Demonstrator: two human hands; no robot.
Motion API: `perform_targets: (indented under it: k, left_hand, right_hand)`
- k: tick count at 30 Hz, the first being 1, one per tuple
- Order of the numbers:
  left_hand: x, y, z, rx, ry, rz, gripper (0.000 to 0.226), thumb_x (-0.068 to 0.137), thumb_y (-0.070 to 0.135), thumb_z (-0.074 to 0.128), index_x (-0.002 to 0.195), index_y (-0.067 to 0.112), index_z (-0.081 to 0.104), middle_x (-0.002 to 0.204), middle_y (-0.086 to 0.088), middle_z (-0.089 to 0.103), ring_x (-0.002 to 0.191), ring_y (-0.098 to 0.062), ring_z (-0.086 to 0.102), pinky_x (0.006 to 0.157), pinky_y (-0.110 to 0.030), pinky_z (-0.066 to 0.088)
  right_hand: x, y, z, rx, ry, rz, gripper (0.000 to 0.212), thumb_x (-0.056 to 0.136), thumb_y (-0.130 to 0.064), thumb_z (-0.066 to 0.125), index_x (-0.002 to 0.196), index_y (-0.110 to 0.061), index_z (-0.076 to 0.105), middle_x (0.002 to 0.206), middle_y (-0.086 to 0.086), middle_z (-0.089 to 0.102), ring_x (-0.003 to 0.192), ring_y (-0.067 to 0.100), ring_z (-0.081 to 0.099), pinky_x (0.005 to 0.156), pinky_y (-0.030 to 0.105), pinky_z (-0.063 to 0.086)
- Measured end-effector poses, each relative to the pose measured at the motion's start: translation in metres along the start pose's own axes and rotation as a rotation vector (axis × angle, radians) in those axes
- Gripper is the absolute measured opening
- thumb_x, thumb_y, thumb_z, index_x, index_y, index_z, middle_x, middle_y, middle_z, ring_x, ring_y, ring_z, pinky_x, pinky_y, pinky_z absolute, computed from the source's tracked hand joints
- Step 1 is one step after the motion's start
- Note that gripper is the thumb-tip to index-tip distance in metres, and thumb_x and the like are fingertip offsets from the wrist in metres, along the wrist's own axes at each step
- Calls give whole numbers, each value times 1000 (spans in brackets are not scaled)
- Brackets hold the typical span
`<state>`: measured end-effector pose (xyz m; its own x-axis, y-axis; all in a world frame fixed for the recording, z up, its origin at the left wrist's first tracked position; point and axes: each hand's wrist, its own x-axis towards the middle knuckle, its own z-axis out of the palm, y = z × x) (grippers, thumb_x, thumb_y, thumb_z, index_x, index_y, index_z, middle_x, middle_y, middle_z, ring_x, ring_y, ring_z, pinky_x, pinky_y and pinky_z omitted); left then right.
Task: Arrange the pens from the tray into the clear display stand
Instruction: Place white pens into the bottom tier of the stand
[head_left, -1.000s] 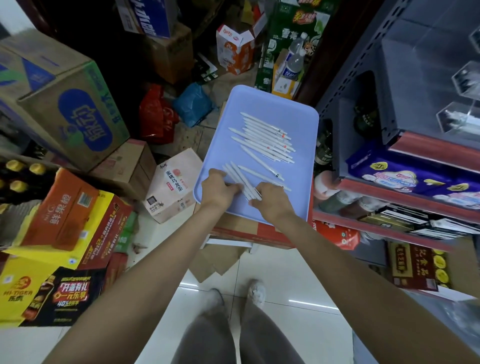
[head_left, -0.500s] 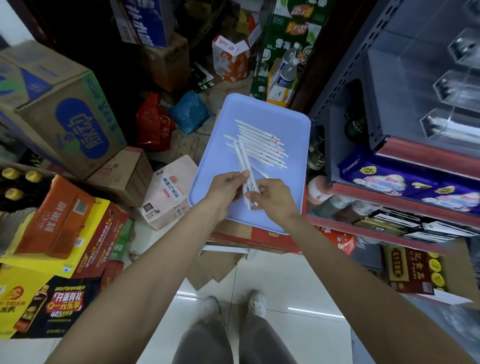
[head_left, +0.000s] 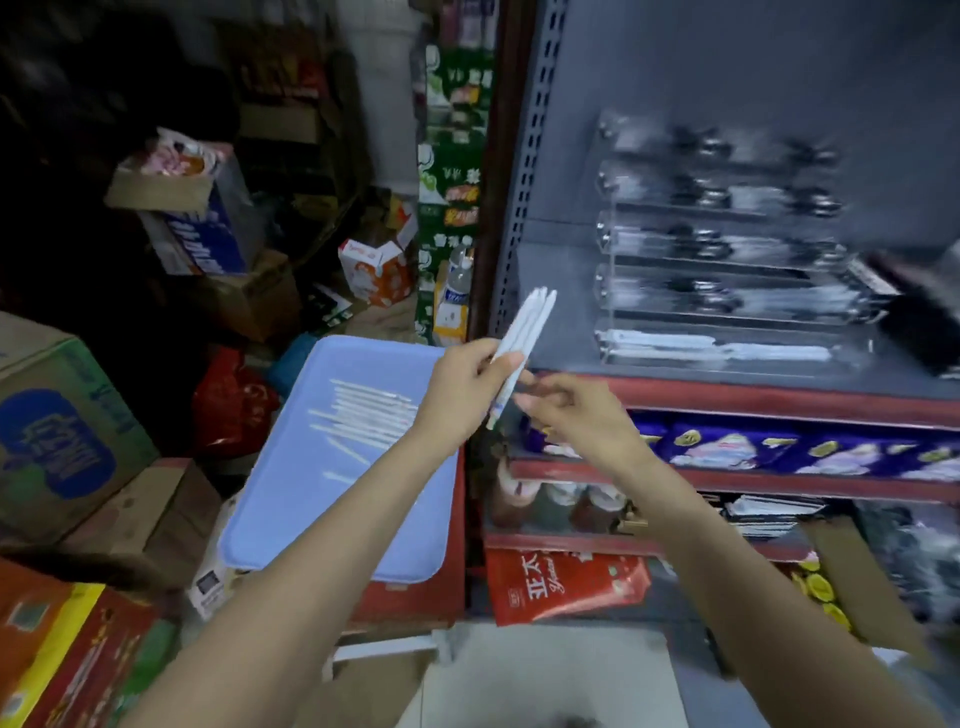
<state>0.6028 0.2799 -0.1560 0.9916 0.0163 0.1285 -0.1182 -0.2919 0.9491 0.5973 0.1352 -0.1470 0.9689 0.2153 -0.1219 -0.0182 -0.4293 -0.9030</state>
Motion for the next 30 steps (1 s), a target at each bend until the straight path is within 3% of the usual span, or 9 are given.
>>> perform_targets:
  k: [3,6,10,16,19,21,24,27,30]
  left_hand:
    - [19,31,50,222,-139,132,24,96,26,50,81,12,63,64,8,64,57,-8,57,55,-23,41]
    - [33,61,111,223,-250,154,18,96,27,49,83,23,60,60,14,61,47,1,50,51,-15,38]
    - [56,88,178,219,-277,137,32,94,28,54,63,24,61,47,18,55,43,-1,44,51,-21,35]
    - [87,106,227,81,-165,29,18,81,27,71,79,9,70,60,2,62,45,-4,44,47,-18,34]
    - [94,102,238,125,-133,-12,11,77,21,76,80,13,69,53,10,58,40,0,44,42,-12,33]
    - [101,98,247,180,-74,-29,11,75,23,77,79,16,69,55,11,58,45,-3,45,44,-13,33]
    - [108,97,257,336,-57,-53,13,76,26,76,81,17,68,57,7,57,47,-10,50,45,-17,38]
    - [114,98,264,497,-105,-65,13,76,31,75,81,21,67,64,-1,63,59,-23,60,61,-34,50]
    - [116,100,269,543,-129,-65,14,76,34,74,80,23,65,63,0,61,61,-22,59,65,-36,50]
  right_hand:
    - [4,13,-76,110,143,-30,23,91,-18,59,113,-13,55,81,3,64,70,16,61,63,32,53]
    - [8,36,-151,346,168,-77,33,90,-13,59,123,-17,53,85,5,67,74,16,66,64,28,55]
    - [10,67,-233,395,180,-101,12,87,-1,59,97,-3,65,72,0,69,67,11,66,71,21,57]
    - [22,101,-318,474,294,-126,10,82,7,62,82,-2,66,69,-1,71,65,9,69,71,16,56]
    - [29,111,-335,335,299,-116,9,80,5,66,82,-3,69,65,-4,70,61,8,68,66,15,55]
    - [35,116,-341,91,324,-126,8,78,-3,71,80,-11,71,61,-11,69,56,3,65,60,13,50]
    - [40,124,-349,-217,438,-154,9,80,-15,72,88,-18,70,79,-11,66,64,-2,58,64,7,41]
    - [40,134,-357,-249,500,-128,27,83,-18,70,108,-13,65,98,0,61,80,11,56,76,18,42]
    - [37,137,-363,-198,477,-101,33,85,-20,67,115,-10,61,100,-1,59,83,13,57,78,25,44]
